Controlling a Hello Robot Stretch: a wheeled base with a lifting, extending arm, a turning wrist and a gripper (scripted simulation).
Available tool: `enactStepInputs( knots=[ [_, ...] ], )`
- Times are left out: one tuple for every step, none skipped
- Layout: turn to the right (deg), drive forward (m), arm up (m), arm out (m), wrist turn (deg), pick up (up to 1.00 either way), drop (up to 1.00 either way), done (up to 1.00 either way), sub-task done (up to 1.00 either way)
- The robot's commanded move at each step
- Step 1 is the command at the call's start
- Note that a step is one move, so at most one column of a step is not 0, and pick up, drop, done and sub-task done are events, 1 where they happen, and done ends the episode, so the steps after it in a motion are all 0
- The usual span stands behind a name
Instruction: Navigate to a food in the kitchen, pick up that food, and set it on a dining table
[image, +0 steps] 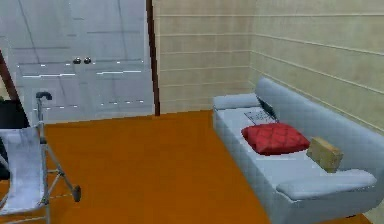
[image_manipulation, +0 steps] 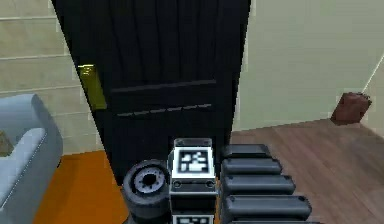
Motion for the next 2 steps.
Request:
enactStepInputs(
  knots=[
    [-9.0,0.0,0.0,0.0,0.0,0.0,0.0,0.0,0.0],
    [0.0,0.6,0.0,0.0,0.0,0.0,0.0,0.0,0.0]
  ],
)
